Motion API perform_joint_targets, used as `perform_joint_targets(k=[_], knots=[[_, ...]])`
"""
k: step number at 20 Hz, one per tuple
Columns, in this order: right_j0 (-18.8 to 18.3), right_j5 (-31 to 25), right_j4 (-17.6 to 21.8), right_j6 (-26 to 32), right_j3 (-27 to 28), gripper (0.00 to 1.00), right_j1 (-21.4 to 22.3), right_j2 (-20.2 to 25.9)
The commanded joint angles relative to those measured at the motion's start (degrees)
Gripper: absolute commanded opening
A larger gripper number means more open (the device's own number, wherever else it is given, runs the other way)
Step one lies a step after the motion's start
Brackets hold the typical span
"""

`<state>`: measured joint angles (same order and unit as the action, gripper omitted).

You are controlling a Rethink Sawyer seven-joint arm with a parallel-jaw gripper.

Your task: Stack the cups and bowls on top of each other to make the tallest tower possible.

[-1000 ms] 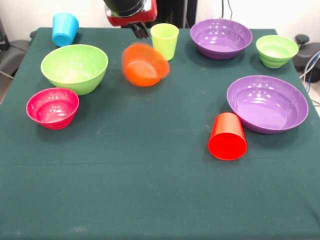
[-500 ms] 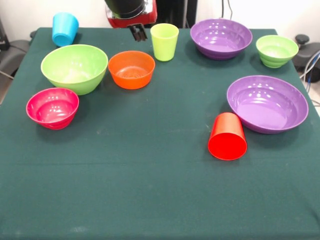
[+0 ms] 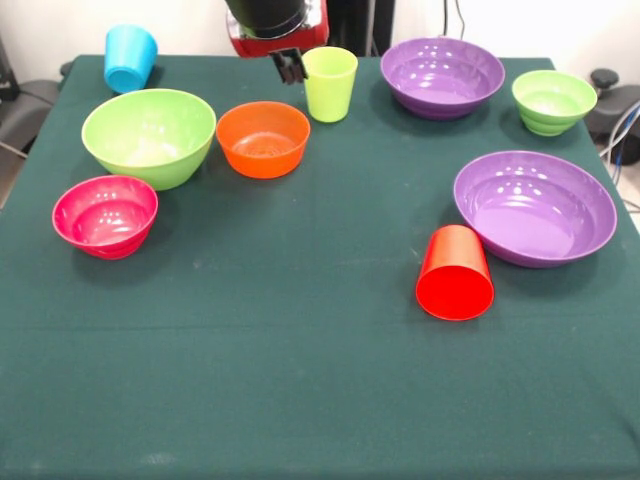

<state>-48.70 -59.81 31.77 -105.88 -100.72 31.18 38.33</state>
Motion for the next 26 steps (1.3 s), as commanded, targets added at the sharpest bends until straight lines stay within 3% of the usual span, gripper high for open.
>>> perform_joint_targets(k=[1, 6, 10, 11, 17, 22, 26], knots=[[2.4, 6.1, 4.7, 4.3, 2.1, 0.00, -1.1, -1.1], [5.2, 7.2, 6.3, -2.2, 1.3, 0.00, 3.4, -4.2], [5.9, 8.6, 6.2, -2.4, 1.5, 0.00, 3.7, -5.4], [6.6, 9.6, 6.0, -1.8, 1.8, 1.00, 3.8, -6.3], [8.9, 12.4, 8.1, -2.5, 3.1, 1.00, 4.5, -7.9], [12.7, 16.4, 12.0, -7.0, 3.3, 1.00, 8.9, -11.0], [14.8, 16.7, 11.9, -8.2, 4.5, 1.00, 9.2, -13.0]])
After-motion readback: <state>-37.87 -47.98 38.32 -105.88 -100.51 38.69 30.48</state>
